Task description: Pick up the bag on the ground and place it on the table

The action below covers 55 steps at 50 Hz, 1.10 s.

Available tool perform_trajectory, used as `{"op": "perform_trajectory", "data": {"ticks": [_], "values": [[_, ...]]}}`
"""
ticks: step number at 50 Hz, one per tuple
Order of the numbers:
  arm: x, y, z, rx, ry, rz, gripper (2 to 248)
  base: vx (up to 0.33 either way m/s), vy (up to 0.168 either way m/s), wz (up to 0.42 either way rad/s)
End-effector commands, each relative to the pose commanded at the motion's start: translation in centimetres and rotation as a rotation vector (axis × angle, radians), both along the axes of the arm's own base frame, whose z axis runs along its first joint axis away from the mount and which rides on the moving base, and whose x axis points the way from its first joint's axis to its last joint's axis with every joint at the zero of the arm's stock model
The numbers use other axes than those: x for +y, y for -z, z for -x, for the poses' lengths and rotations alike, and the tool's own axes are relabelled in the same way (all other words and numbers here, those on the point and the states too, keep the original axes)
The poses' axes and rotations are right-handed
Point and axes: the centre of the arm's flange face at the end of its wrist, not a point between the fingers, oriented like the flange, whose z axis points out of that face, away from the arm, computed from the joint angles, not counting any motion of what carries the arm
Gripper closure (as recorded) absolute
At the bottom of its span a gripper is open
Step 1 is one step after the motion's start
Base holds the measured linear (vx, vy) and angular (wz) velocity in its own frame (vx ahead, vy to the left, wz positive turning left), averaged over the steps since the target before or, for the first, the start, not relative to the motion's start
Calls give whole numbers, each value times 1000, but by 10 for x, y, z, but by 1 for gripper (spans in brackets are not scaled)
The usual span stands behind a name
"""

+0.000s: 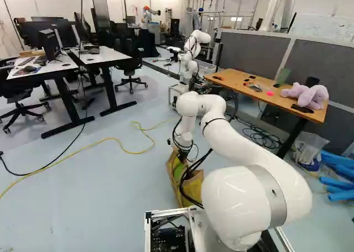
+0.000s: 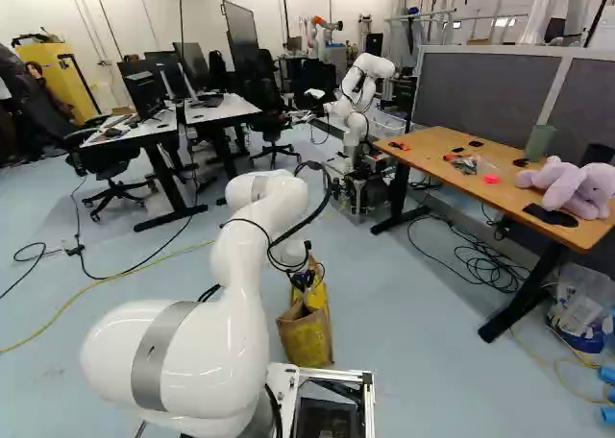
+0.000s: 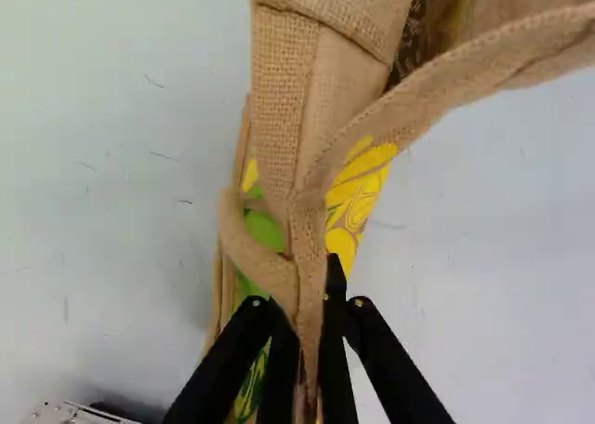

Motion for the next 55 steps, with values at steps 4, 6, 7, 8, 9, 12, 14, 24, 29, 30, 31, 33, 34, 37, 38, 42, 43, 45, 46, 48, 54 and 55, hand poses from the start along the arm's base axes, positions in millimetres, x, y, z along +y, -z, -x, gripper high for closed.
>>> {"op": "perform_trajectory", "data": {"ticks": [4,6,7,8,9,12,14,24,29,30,31,33,34,37,38,42,43,45,46,48,54,55], "values": [[0,-5,0,0,0,0,225,0,0,0],[0,-8,0,0,0,0,225,0,0,0],[0,-10,0,0,0,0,225,0,0,0],[0,-11,0,0,0,0,225,0,0,0],[0,-13,0,-1,0,0,225,0,0,0],[0,-17,0,-1,0,0,225,0,0,0],[0,-20,0,-1,0,0,225,0,0,0],[0,-35,0,-3,0,0,225,0,0,0],[0,-43,0,-4,0,0,225,0,0,0],[0,-44,0,-4,0,0,225,0,0,0],[0,-46,0,-5,0,0,225,0,0,0],[0,-49,0,-5,0,0,225,0,0,0],[0,-50,0,-5,0,0,225,0,0,0],[0,-55,0,-6,0,0,225,0,0,0],[0,-57,0,-7,0,0,225,0,0,0],[0,-63,0,-8,0,0,225,0,0,0],[0,-64,0,-8,0,0,225,0,0,0],[0,-67,0,-9,0,0,225,0,0,0],[0,-69,0,-9,0,0,225,0,0,0],[0,-72,0,-10,0,0,225,0,0,0],[0,-81,1,-13,0,0,225,0,0,0],[0,-82,1,-13,0,0,225,0,0,0]]}}
